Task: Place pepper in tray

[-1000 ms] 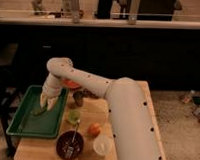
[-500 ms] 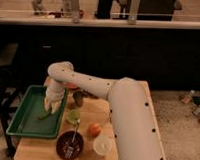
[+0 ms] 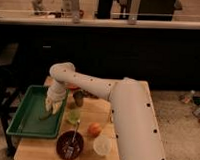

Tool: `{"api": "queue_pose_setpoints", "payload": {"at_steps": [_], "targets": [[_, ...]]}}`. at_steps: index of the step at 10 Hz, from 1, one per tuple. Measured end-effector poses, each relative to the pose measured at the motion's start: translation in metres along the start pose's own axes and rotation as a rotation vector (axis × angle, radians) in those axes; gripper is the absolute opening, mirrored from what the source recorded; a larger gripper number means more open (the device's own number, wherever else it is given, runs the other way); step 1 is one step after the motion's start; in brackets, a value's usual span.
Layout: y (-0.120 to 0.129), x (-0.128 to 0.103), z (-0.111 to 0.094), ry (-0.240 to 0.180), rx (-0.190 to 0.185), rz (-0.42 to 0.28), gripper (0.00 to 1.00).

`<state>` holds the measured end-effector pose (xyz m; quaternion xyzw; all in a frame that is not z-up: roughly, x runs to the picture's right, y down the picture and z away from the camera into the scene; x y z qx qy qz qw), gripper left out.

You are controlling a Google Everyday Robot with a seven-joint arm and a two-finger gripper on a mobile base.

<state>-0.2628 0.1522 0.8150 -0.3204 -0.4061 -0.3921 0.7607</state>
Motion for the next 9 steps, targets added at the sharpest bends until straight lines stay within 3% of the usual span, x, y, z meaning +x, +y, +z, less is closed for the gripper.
{"api": "queue_pose_setpoints", "payload": {"at_steps": [5,7,9], "targets": [[-0.0003,0.0000,-0.0004,0.000,0.001,0.000,0.72],[-0.0003,0.0000,-0.0003,0.000,0.001,0.000,0.80],[0.0002,0.0004,0.0006,-0.002,0.000,0.001,0.80]]}}
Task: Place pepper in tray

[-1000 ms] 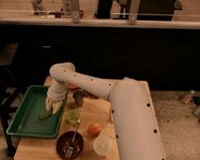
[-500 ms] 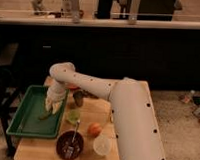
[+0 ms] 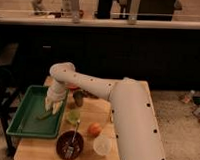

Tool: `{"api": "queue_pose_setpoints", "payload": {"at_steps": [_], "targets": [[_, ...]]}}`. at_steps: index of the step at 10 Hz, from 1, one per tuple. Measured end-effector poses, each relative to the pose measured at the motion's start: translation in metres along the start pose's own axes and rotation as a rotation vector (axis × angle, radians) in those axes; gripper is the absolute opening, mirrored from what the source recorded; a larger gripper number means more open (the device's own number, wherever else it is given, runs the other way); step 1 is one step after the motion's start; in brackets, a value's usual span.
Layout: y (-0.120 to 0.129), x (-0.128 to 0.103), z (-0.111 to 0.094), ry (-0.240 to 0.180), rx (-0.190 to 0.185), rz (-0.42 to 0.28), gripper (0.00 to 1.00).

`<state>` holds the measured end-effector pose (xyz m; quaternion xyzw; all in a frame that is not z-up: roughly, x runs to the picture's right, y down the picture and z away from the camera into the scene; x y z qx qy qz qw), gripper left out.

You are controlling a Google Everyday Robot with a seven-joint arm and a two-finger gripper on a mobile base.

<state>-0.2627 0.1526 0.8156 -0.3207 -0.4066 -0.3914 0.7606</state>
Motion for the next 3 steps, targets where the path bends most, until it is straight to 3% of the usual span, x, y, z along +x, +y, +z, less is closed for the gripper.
{"api": "queue_pose_setpoints", "payload": {"at_steps": [3], "targets": [[-0.0010,0.0002,-0.0001,0.000,0.004,0.000,0.80]]}}
